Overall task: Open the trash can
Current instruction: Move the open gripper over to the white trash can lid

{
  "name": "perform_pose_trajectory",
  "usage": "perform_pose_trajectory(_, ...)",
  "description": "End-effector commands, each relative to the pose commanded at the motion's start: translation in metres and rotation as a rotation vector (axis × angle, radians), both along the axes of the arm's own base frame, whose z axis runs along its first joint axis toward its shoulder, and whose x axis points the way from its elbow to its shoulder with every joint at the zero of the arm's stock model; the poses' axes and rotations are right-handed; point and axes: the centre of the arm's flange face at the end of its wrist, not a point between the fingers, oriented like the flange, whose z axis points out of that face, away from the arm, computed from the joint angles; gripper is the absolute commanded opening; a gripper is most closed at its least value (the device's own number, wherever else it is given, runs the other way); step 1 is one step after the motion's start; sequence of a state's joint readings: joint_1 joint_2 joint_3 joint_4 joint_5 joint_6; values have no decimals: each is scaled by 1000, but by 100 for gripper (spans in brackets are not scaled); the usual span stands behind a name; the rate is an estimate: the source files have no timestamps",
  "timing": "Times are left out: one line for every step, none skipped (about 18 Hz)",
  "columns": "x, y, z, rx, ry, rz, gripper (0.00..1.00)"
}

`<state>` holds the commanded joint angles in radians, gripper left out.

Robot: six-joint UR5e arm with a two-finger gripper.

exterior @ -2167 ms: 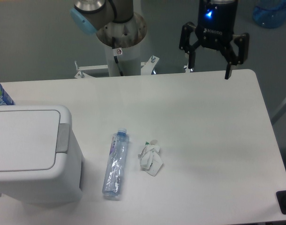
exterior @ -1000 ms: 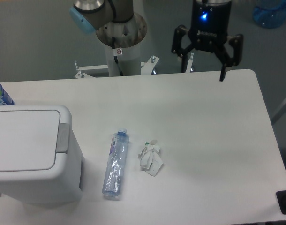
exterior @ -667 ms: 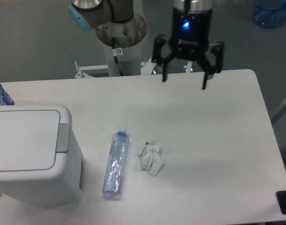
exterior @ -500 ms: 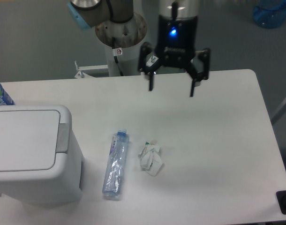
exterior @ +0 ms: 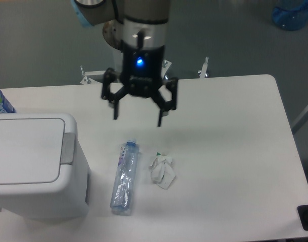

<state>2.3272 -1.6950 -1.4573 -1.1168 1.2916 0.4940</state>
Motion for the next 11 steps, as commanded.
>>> perform_pose_trajectory(4, 5, -3, 0, -2, -7, 100)
perform_pose_trajectory(7, 8, -3, 7, -4, -3, 100)
perform_pose_trajectory(10, 13, -6, 12, -9, 3, 100)
perform_pose_trajectory(12, 17, -8, 19, -11, 7, 100)
perform_pose_trajectory(15, 21, -8, 28, -10, 10, 100)
perform_pose_trajectory(16, 25, -12, 30, -14, 12, 100)
perform_pose_trajectory(17, 29, -15, 31, -16, 12, 100)
perform_pose_trajectory(21, 32, -17, 30, -20, 8, 100)
perform_pose_trajectory(23, 36, -21, 28, -22, 1, 100)
perform_pose_trajectory(24, 38, -23, 26, -25, -1, 100)
perform_pose_trajectory(24, 39, -25, 23, -28, -1, 100)
